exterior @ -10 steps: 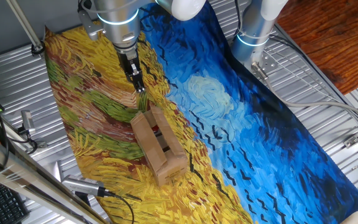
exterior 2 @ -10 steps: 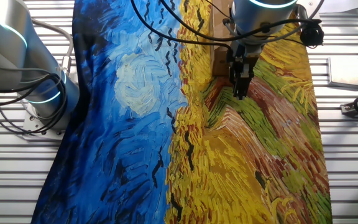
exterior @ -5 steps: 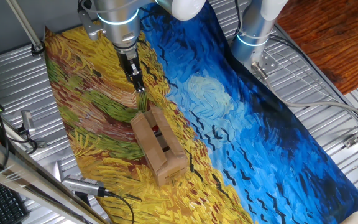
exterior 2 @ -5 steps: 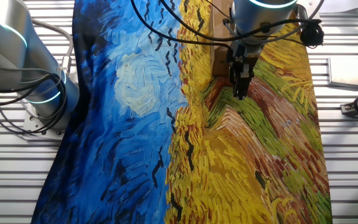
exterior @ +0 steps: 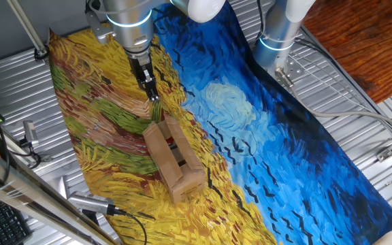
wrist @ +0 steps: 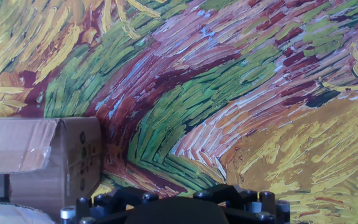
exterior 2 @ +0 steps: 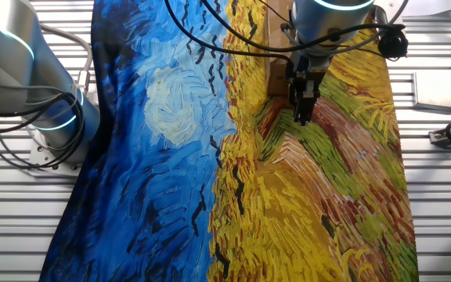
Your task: Open a box
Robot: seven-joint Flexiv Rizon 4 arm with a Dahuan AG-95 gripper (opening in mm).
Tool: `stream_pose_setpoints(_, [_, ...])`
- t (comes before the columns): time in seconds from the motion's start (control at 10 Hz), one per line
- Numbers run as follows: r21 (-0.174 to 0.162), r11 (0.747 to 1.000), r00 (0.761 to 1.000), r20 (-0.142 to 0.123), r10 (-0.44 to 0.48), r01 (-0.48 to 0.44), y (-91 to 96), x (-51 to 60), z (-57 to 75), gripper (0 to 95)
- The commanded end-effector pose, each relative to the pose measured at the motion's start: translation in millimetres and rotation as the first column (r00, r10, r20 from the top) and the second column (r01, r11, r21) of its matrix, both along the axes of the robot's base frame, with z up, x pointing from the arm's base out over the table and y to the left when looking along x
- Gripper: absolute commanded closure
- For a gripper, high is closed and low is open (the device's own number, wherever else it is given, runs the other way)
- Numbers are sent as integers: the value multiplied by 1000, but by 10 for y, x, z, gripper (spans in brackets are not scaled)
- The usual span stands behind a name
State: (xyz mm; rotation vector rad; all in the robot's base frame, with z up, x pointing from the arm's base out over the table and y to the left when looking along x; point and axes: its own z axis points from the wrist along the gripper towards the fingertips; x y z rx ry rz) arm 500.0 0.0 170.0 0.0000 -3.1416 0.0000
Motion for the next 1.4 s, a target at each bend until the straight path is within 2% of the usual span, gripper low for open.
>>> stream_pose_setpoints(0.1, [30, 999, 999, 12, 42, -43, 0, 0, 0, 950])
stream_pose_setpoints(0.2, [23, 999, 999, 11, 49, -49, 0, 0, 0, 950])
stream_pose_setpoints(0.3, [30, 986, 987, 17, 161, -161, 0, 0, 0, 950])
stream_pose_setpoints(0.8, [30, 983, 984, 14, 180, -180, 0, 0, 0, 950])
stream_pose_setpoints(1.0, [38, 973, 974, 10, 227, -227, 0, 0, 0, 950])
stream_pose_setpoints(1.1, [37, 969, 970, -11, 244, -244, 0, 0, 0, 950])
stream_pose_setpoints(1.4, [60, 949, 950, -24, 312, -310, 0, 0, 0, 950])
